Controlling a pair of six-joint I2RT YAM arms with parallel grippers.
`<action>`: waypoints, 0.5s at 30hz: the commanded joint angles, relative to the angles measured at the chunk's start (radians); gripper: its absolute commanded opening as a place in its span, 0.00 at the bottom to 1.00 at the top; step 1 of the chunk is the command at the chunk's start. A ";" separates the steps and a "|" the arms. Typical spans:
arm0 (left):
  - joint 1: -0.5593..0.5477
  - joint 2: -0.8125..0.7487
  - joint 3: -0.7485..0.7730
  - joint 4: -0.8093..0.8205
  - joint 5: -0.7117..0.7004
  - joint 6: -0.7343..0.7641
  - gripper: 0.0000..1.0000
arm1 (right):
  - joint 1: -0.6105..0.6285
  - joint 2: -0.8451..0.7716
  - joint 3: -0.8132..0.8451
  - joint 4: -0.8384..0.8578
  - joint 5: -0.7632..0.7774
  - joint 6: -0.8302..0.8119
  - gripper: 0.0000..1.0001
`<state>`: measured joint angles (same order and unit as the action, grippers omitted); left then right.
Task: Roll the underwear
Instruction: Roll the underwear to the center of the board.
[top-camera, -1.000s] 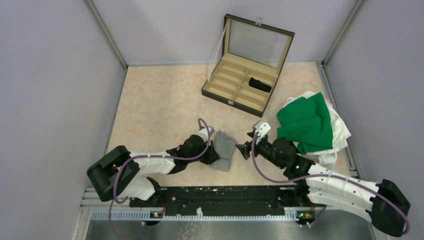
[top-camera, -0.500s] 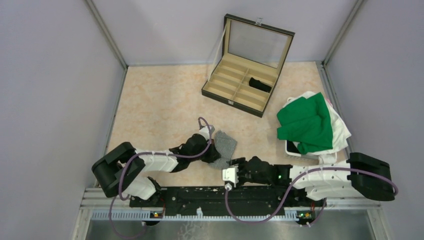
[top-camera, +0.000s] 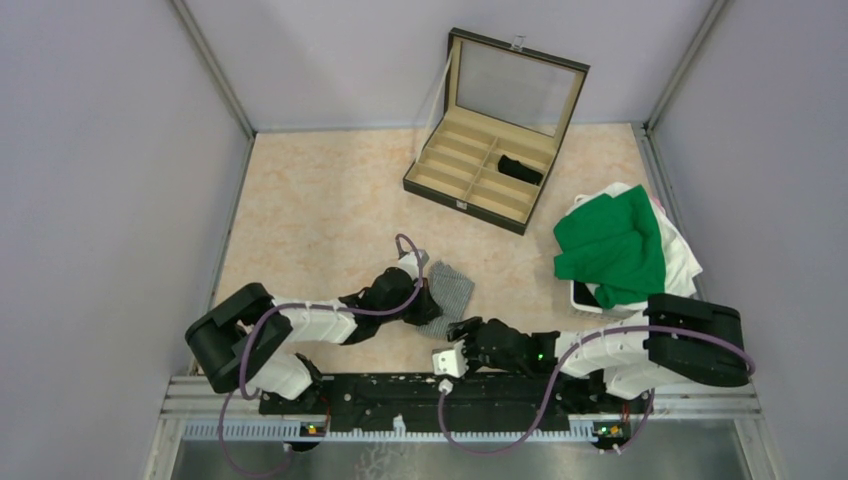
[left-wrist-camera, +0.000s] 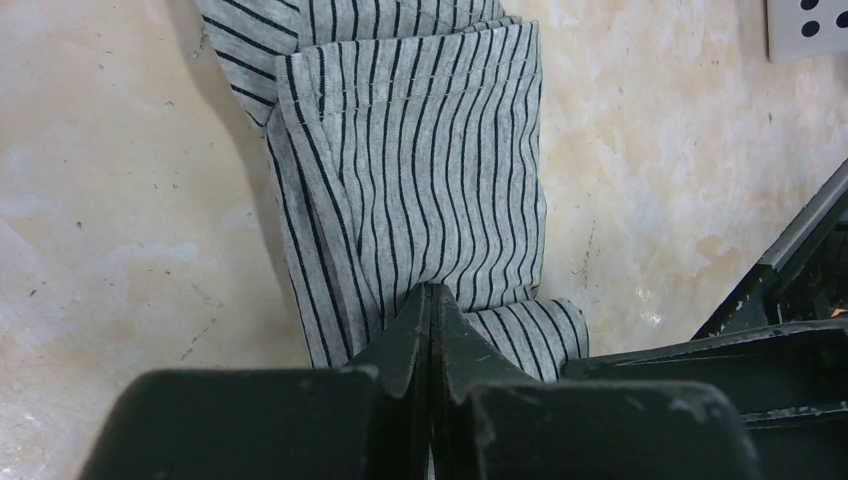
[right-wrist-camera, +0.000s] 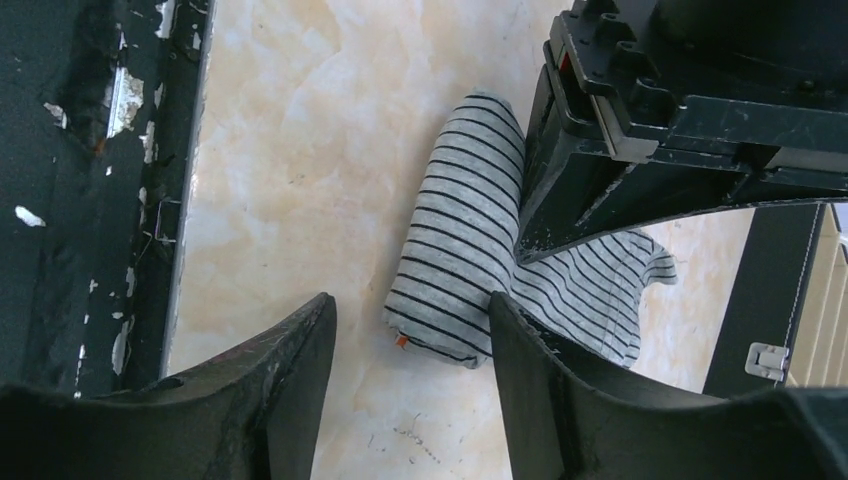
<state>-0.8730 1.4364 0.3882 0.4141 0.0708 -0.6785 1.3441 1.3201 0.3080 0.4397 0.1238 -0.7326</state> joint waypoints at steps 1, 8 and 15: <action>-0.002 0.068 -0.054 -0.199 -0.023 0.031 0.00 | 0.013 0.043 0.034 0.027 0.051 -0.046 0.54; -0.001 0.065 -0.057 -0.195 -0.019 0.035 0.00 | 0.013 0.078 0.020 0.014 0.108 -0.058 0.45; -0.001 0.032 -0.047 -0.203 -0.015 0.035 0.00 | 0.013 0.097 0.037 0.000 0.152 -0.002 0.25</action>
<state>-0.8726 1.4372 0.3882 0.4232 0.0734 -0.6785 1.3487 1.3975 0.3195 0.4805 0.2317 -0.7856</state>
